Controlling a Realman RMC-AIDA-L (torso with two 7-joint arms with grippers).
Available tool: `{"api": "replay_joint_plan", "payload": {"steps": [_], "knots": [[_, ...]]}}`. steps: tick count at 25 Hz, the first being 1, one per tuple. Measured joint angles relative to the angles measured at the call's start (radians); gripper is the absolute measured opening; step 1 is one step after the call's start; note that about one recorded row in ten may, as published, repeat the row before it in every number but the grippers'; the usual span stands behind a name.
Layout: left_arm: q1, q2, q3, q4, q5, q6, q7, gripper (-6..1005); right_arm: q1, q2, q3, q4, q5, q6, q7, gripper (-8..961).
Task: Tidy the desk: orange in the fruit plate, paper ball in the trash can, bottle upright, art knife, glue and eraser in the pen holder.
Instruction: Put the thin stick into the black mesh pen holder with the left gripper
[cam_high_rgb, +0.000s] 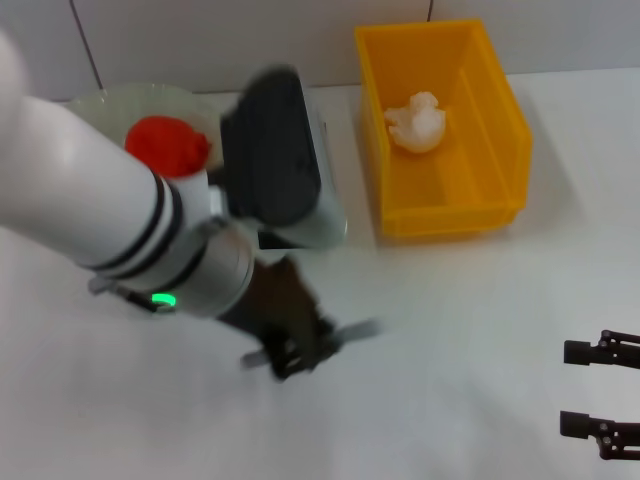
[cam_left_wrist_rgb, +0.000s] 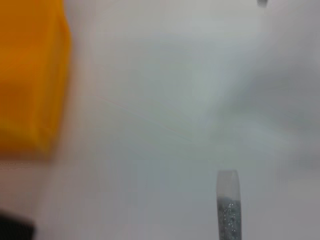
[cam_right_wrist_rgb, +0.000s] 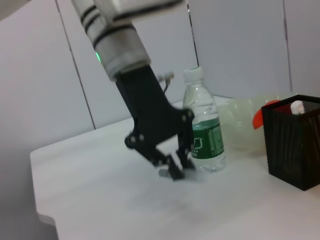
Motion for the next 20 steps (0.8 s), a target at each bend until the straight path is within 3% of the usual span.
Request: {"api": "replay_joint_plan", "payload": {"steps": [3,5,6,7,8,11,12,14,15,16,18,20], "knots": [[0.053,0.000,-0.054,0.071,-0.088,-0.067,0.078,149,-0.001,0.000,0.012,0.000,0.000,-0.004,0.000,777],[0.097,0.001,-0.071,0.102,-0.138,-0.185,0.115,146,-0.002,0.000,0.012,0.000,0.000,-0.005,0.000,777],[0.138,0.001,-0.069,0.117,-0.180,-0.325,0.129,145,-0.001,0.000,0.013,0.000,0.000,-0.005,0.001,777],[0.138,0.001,-0.069,0.117,-0.180,-0.325,0.129,145,-0.001,0.000,0.013,0.000,0.000,-0.005,0.001,777],[0.163,0.002,-0.060,0.120,-0.213,-0.424,0.141,145,-0.001,0.000,0.013,0.000,0.000,-0.005,0.002,777],[0.210,0.002,-0.011,0.096,-0.323,-0.645,0.218,145,0.005,0.000,0.013,0.000,0.000,-0.004,0.005,777],[0.210,0.002,-0.011,0.096,-0.323,-0.645,0.218,145,0.005,0.000,0.013,0.000,0.000,-0.004,0.005,777],[0.243,0.000,0.052,0.052,-0.443,-0.846,0.336,146,0.006,0.000,0.013,0.000,0.000,-0.002,0.006,777],[0.243,0.000,0.052,0.052,-0.443,-0.846,0.336,146,0.006,0.000,0.013,0.000,0.000,-0.001,0.006,777],[0.257,0.000,0.089,0.031,-0.505,-0.941,0.399,146,0.008,0.000,0.013,0.000,0.000,0.000,0.009,777],[0.257,0.000,0.089,0.031,-0.505,-0.941,0.399,146,0.009,0.000,0.013,0.000,0.000,0.000,0.011,777],[0.277,-0.002,0.226,-0.045,-0.679,-1.251,0.558,144,0.011,0.000,0.013,0.000,0.000,0.002,0.013,777]]}}
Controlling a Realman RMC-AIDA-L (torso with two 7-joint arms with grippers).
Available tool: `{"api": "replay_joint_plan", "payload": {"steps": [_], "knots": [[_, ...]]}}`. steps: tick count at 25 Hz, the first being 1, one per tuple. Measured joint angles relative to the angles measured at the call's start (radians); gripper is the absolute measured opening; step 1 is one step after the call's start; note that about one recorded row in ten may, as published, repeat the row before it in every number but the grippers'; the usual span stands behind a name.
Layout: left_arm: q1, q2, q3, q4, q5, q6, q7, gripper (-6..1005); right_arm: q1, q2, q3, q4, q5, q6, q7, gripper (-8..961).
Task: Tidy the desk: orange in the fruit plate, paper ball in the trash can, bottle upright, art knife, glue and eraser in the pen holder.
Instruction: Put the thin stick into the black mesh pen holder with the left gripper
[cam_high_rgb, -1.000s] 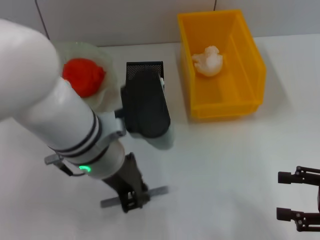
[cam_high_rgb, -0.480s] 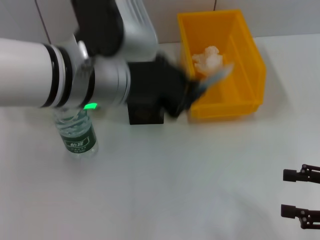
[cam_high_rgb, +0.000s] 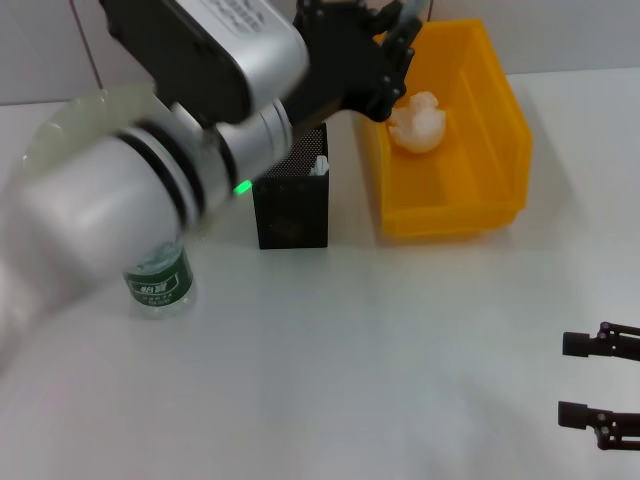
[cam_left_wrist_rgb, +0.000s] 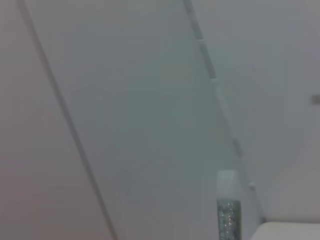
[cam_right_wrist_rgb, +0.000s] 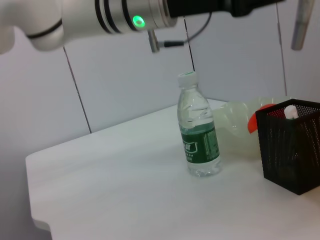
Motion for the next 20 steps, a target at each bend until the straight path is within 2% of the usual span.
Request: {"api": "replay_joint_plan", "payload": {"steps": [2,3,6,7,9,10,11,12,13,15,16,18,20], "knots": [[-0.010,-0.001,0.108,-0.048,-0.036,-0.200,0.029,141,0.003,0.000,0.000,0.000,0.000,0.002,0.000,777],[-0.016,-0.002,0.137,-0.061,-0.038,-0.248,0.029,141,0.005,0.000,0.000,0.000,0.000,0.003,0.000,777],[-0.059,-0.003,0.286,-0.128,-0.018,-0.511,-0.023,141,0.011,0.000,-0.001,0.001,0.000,0.017,0.000,777],[-0.059,-0.003,0.286,-0.128,-0.018,-0.511,-0.023,141,0.011,0.000,-0.001,0.001,0.000,0.017,0.000,777],[-0.070,-0.003,0.327,-0.153,0.034,-0.600,-0.110,141,0.012,0.000,-0.005,0.001,0.000,0.023,0.000,777],[-0.071,-0.003,0.343,-0.168,0.086,-0.643,-0.179,141,0.013,-0.001,-0.006,0.002,0.000,0.025,0.000,777],[-0.069,-0.002,0.363,-0.209,0.222,-0.719,-0.346,141,0.015,-0.002,-0.007,0.004,-0.001,0.029,0.001,777],[-0.069,-0.002,0.363,-0.209,0.222,-0.719,-0.346,141,0.015,-0.002,-0.007,0.004,-0.001,0.029,0.001,777],[-0.067,-0.001,0.367,-0.231,0.292,-0.747,-0.429,141,0.018,-0.003,-0.004,0.007,-0.006,0.030,0.001,777],[-0.067,-0.001,0.367,-0.231,0.292,-0.747,-0.429,141,0.020,-0.003,-0.003,0.008,-0.009,0.029,0.002,777],[-0.063,0.000,0.366,-0.298,0.454,-0.802,-0.666,141,0.021,-0.004,-0.002,0.008,-0.011,0.030,0.002,777],[-0.063,0.000,0.366,-0.354,0.522,-0.849,-0.793,141,0.022,-0.006,-0.002,0.009,-0.012,0.029,0.003,777],[-0.064,-0.001,0.370,-0.391,0.543,-0.875,-0.838,142,0.022,-0.006,-0.002,0.009,-0.012,0.030,0.003,777]]}}
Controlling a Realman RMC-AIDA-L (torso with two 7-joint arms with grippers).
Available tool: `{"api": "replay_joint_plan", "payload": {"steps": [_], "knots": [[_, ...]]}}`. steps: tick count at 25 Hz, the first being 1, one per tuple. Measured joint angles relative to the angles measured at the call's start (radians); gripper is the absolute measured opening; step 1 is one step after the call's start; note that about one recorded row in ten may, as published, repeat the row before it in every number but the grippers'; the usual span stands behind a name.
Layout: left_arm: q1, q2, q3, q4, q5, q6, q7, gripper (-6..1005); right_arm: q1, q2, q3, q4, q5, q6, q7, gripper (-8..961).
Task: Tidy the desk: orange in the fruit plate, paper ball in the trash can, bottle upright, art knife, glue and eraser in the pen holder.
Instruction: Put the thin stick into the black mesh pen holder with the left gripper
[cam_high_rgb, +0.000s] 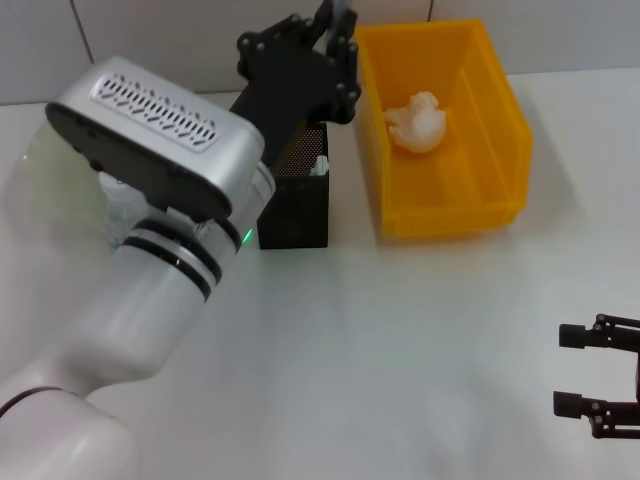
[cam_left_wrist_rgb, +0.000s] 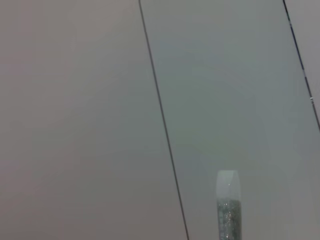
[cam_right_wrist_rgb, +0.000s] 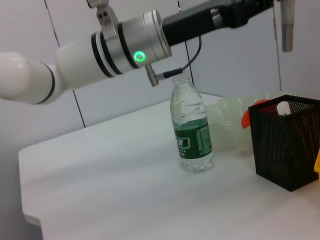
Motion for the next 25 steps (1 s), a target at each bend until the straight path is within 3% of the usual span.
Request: {"api": "replay_joint_plan", "payload": {"steps": [25], "knots": [[-0.036,-0.002,-0.009,-0.128,-0.007,0.095,-0.013,138,0.003,0.000,-0.008,0.000,-0.013,0.010,0.000,777]]}}
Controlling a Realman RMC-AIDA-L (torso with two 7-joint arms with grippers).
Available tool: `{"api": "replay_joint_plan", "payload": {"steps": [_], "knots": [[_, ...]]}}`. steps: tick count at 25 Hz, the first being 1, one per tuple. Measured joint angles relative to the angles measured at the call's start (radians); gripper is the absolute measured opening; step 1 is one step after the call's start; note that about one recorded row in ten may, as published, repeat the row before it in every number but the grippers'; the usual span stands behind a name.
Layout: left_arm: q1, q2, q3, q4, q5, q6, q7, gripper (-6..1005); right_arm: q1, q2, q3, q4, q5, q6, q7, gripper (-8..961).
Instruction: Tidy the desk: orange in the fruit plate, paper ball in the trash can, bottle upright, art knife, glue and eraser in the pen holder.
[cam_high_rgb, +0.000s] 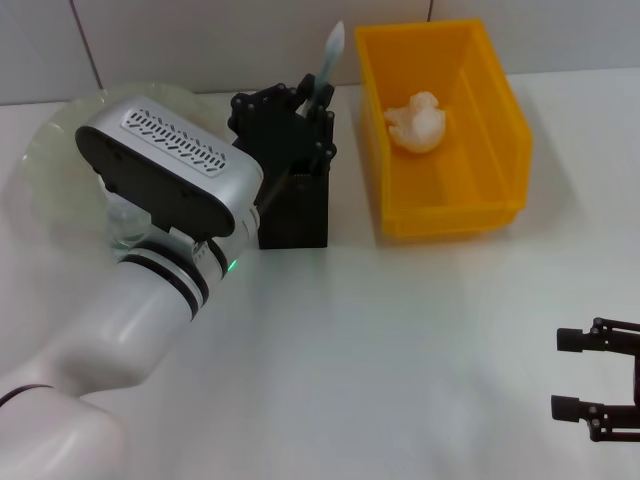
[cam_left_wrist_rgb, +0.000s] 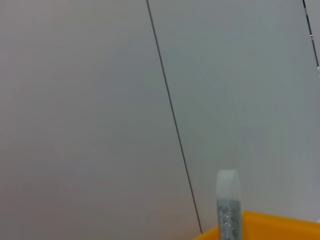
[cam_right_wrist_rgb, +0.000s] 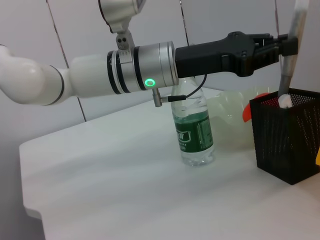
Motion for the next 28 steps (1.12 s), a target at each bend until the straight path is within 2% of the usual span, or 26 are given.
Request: {"api": "replay_joint_plan", "payload": {"steps": [12,16,23,24,25,28], "knots": [[0.000,0.000,-0.013,-0.018,0.001,0.002,0.010,140,0.002,0.007,-0.001,0.000,-0.013,0.000,0.000,777],[0.000,0.000,-0.014,-0.020,0.001,0.009,0.010,293,0.003,0.008,-0.001,0.000,-0.013,-0.003,0.000,777],[-0.001,0.000,-0.015,-0.015,0.001,0.038,0.010,445,0.004,0.008,0.002,0.000,-0.013,-0.005,0.000,777],[-0.001,0.002,-0.020,-0.006,0.001,0.057,0.007,467,0.004,0.008,0.002,0.000,-0.013,-0.006,0.000,777],[0.000,0.009,-0.073,0.059,0.007,0.191,-0.015,489,0.003,0.008,0.003,0.000,-0.013,-0.007,0.000,777],[-0.001,0.017,-0.136,0.146,0.014,0.375,-0.025,554,0.000,0.008,0.005,0.000,-0.013,-0.010,0.000,777]]}}
